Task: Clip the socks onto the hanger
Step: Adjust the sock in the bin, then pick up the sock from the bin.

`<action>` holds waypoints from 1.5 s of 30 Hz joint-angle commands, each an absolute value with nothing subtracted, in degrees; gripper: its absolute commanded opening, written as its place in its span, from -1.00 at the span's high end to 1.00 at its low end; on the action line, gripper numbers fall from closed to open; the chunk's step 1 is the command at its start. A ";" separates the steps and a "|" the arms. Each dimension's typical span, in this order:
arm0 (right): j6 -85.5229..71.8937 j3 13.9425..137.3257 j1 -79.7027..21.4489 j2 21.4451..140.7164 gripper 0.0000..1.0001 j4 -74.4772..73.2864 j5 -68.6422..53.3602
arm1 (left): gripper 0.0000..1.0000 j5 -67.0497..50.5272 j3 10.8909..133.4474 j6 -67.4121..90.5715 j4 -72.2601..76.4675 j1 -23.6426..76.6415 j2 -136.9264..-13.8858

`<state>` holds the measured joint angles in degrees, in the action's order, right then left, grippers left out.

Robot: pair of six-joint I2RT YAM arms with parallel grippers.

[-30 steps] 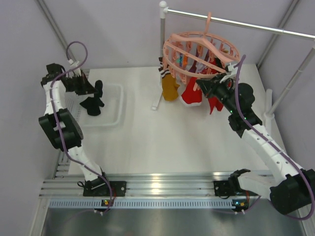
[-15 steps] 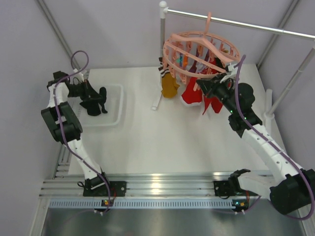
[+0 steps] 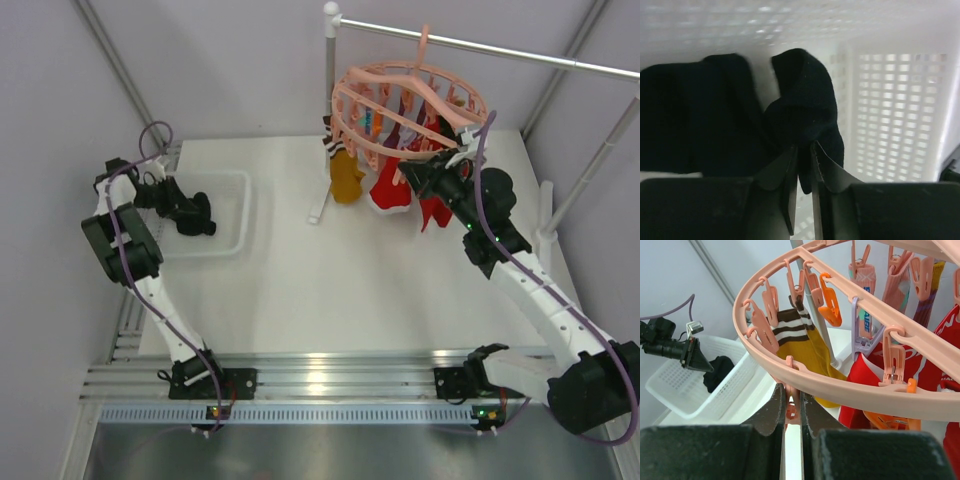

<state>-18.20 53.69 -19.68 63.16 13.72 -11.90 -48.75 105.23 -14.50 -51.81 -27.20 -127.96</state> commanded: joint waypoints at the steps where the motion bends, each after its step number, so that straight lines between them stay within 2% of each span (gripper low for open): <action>1: -17.32 56.34 -18.54 63.28 1.00 15.03 -12.30 | 0.53 -44.21 109.68 -16.59 -52.02 -28.65 -128.23; 7: -17.49 55.90 -18.19 63.37 1.00 15.29 -12.39 | 0.45 -36.22 110.57 -18.11 -54.32 -28.92 -128.94; 9: -17.49 55.90 -18.19 63.37 1.00 15.29 -12.39 | 0.34 -34.73 110.13 -18.63 -54.41 -29.00 -128.06; 11: -17.49 55.90 -18.11 63.28 1.00 15.29 -12.48 | 0.13 -33.06 109.51 -18.72 -53.27 -28.92 -126.49; 17: -17.31 55.90 -17.84 63.37 1.00 15.29 -12.74 | -0.02 -34.09 107.41 -26.70 -51.59 -28.65 -120.52; 27: -17.31 55.90 -17.58 63.63 1.00 15.38 -12.83 | -0.09 -24.35 103.53 -38.04 -46.23 -18.55 -111.88; 34: -17.14 56.08 -17.40 63.81 1.00 15.12 -13.10 | -0.16 -17.93 113.71 -54.49 -57.30 -14.06 -119.95; 39: -17.31 55.81 -17.14 63.72 1.00 15.12 -13.18 | -0.17 -14.51 114.96 -63.43 -59.50 -14.24 -123.66; 45: -17.40 55.98 -17.14 64.07 1.00 15.21 -13.27 | -0.16 -13.71 115.93 -66.62 -60.38 -14.24 -127.52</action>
<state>-18.02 53.69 -18.20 63.53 13.69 -13.17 -14.17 113.30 -61.69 -57.84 -14.11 -126.93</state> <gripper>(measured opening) 0.057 0.581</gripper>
